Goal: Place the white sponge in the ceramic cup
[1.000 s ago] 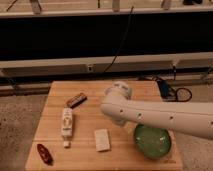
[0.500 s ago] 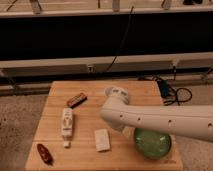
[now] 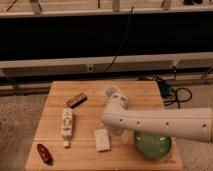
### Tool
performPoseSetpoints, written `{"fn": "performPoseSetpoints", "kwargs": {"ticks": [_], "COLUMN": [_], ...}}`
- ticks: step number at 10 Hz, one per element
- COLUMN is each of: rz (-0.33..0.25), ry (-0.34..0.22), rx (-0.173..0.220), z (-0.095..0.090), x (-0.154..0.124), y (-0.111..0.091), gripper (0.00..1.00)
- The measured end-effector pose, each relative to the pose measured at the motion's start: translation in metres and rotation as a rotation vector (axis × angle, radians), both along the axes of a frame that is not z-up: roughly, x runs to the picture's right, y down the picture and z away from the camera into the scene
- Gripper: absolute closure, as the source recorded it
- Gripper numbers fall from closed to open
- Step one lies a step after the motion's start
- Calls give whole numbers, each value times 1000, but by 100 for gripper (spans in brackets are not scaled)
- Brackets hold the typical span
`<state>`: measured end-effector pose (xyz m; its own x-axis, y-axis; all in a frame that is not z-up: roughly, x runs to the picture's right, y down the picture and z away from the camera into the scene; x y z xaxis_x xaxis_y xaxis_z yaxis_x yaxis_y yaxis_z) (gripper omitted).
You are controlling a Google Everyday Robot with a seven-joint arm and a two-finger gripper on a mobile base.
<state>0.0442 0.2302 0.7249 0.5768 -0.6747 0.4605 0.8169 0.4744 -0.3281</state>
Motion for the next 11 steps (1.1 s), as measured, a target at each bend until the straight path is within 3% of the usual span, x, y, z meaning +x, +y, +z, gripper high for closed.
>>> {"fn": "performPoseSetpoints", "kwargs": {"ticks": [6, 11], "rz": [-81, -109], "ry": [-63, -95], "rx": [-51, -61], "z": [21, 34], "x": [-22, -33], "y": [30, 33], "gripper": [20, 20]}}
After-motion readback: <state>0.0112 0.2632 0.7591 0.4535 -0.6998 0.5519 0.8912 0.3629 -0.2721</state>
